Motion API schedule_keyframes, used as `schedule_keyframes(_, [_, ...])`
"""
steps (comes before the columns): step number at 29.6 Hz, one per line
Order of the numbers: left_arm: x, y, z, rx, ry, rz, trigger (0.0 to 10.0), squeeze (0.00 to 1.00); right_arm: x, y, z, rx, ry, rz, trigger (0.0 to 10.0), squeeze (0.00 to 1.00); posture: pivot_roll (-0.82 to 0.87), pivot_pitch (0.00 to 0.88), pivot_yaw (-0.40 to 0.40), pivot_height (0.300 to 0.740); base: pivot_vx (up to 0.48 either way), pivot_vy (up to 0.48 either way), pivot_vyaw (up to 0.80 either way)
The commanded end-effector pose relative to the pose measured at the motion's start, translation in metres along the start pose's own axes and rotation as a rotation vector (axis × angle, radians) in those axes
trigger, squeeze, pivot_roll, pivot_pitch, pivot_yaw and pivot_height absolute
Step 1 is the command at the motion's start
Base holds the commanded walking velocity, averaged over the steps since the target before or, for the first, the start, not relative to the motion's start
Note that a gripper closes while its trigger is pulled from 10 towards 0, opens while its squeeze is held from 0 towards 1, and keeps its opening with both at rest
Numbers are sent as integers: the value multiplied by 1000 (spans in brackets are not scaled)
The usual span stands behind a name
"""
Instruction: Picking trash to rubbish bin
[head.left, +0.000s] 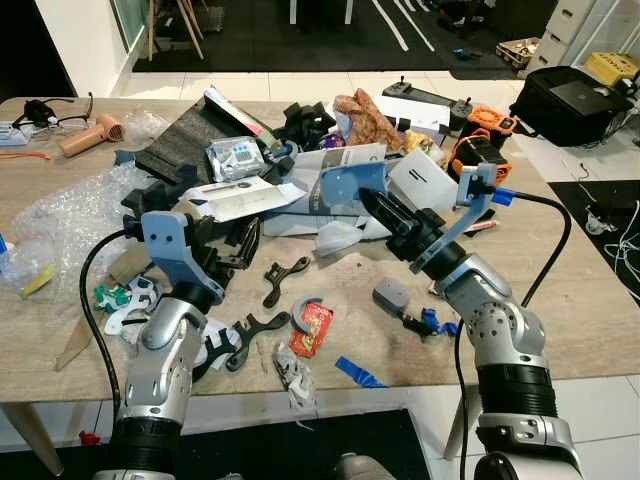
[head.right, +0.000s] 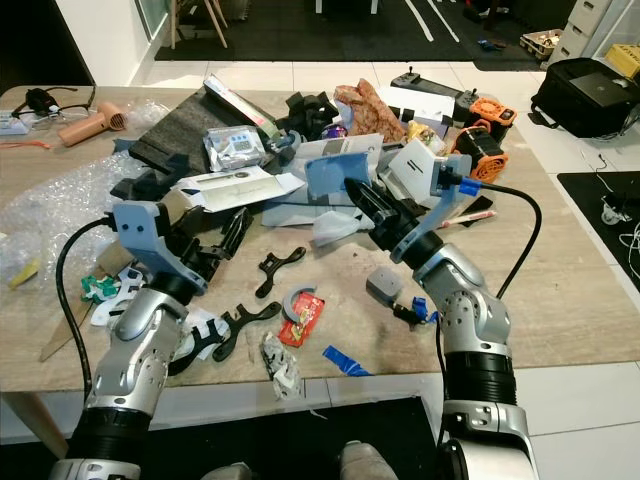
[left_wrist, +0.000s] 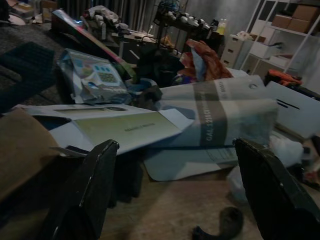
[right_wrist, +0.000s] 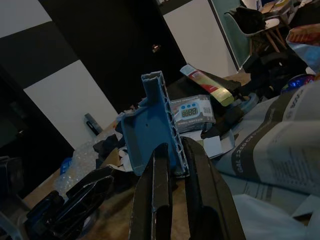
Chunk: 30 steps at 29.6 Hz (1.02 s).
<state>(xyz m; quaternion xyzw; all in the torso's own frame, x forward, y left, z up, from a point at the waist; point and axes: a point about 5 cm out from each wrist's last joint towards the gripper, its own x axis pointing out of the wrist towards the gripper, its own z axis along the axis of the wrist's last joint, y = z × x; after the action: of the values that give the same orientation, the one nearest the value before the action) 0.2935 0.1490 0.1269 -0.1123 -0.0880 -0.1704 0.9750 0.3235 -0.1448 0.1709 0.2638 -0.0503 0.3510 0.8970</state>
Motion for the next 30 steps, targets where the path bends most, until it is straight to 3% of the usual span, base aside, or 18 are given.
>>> schedule_keyframes(1, [0, -2, -2, 11, 12, -9, 10000, 0, -1, -1, -3, 0, 6, -12, 10000, 0, -71, 0, -23, 740, -341, 0, 0])
schedule_keyframes(30, [0, -5, -6, 35, 29, -30, 10000, 0, 0, -3, -6, 1, 26, -30, 10000, 0, -74, 0, -20, 740, -379, 0, 0])
